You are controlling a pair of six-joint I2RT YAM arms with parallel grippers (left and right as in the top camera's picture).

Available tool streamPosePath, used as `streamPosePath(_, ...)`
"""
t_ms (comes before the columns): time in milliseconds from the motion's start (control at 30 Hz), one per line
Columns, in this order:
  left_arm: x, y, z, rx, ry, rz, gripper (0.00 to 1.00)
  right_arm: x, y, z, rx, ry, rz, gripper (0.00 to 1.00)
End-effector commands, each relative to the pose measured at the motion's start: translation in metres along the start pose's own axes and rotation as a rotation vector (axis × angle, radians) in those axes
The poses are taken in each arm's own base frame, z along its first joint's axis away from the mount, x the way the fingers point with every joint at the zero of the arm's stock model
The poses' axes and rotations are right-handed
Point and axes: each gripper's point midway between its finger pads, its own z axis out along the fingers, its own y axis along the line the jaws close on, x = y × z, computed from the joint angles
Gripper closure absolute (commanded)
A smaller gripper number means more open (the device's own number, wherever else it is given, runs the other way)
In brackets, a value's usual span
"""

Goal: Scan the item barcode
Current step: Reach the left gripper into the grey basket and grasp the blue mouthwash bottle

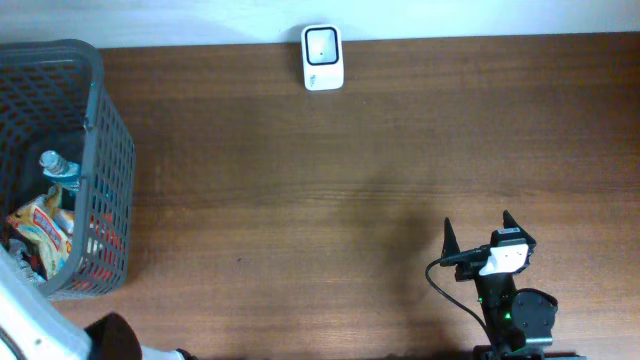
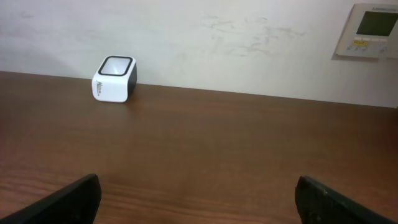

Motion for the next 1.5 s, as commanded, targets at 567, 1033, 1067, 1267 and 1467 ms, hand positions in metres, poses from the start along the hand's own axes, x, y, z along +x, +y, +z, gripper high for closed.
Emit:
streamPosePath(567, 0.198, 0.036, 0.184, -0.268, 0.823, -0.302, 0.00, 0.003, 0.001, 0.000, 0.000, 0.003, -0.006, 0.02)
streamPosePath(1033, 0.244, 0.028, 0.212, -0.294, 0.954, -0.288, 0.23, 0.003, 0.001, 0.000, 0.000, 0.003, -0.006, 0.02)
streamPosePath(1067, 0.244, 0.028, 0.212, -0.294, 0.955, -0.288, 0.26, 0.003, 0.001, 0.000, 0.000, 0.003, -0.007, 0.02)
streamPosePath(1267, 0.250, 0.019, 0.205, -0.257, 1.004, -0.314, 0.39, 0.003, 0.001, 0.000, 0.000, 0.003, -0.007, 0.02)
streamPosePath(1467, 0.249, 0.021, 0.205, -0.259, 1.004, -0.314, 0.60, 0.003, 0.001, 0.000, 0.000, 0.003, -0.007, 0.02)
